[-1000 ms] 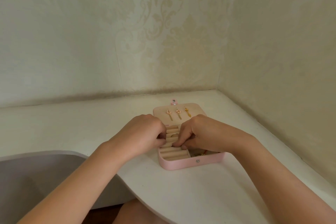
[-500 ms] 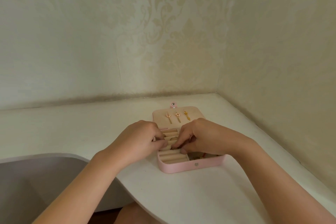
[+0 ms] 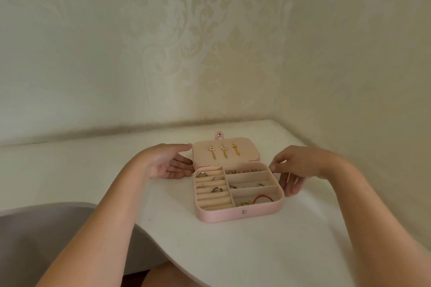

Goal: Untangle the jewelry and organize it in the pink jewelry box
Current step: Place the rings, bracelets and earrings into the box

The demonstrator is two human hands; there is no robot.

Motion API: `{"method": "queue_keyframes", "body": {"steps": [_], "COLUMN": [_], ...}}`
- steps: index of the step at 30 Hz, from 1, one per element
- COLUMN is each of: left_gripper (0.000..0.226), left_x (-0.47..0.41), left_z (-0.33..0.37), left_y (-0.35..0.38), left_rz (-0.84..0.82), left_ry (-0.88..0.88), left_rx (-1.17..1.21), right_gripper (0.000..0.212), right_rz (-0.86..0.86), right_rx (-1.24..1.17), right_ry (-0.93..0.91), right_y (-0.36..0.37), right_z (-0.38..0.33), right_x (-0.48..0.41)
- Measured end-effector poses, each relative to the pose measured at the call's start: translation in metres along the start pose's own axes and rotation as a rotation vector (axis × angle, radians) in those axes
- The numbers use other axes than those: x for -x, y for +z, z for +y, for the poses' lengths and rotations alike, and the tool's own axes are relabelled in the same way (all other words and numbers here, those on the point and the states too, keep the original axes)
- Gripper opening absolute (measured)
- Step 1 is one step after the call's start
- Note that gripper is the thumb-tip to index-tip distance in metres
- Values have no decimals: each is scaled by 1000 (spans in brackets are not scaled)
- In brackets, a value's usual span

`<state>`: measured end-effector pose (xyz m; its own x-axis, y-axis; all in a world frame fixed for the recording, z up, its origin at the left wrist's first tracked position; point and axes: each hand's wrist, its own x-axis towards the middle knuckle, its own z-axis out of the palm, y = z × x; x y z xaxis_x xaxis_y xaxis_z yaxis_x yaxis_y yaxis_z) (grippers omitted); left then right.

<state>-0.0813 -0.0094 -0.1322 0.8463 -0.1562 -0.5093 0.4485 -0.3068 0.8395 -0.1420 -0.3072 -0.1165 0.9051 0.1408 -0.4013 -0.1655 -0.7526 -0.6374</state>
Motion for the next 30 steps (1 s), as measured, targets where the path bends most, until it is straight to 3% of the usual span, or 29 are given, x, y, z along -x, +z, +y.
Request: {"method": "queue_keyframes", "body": {"steps": [5, 8, 15, 21, 30], "left_gripper": [18, 17, 10, 17, 40], "left_x": [-7, -8, -6, 5, 24], "left_z": [3, 0, -11, -6, -10], "left_y": [4, 8, 7, 4, 9], "left_rz": [-29, -11, 26, 70, 196], "left_ry": [15, 55, 281, 390, 632], "left_rx": [-37, -33, 22, -152, -173], "right_gripper": [26, 23, 32, 79, 78], "right_rz": [-119, -99, 336, 537, 547], "right_rx": [-68, -60, -113, -169, -271], "right_ry": [-108, -114, -163, -409, -567], "right_y": [6, 9, 1, 5, 13], "right_z": [-8, -9, -5, -10, -21], "right_x": [3, 0, -15, -15, -11]}}
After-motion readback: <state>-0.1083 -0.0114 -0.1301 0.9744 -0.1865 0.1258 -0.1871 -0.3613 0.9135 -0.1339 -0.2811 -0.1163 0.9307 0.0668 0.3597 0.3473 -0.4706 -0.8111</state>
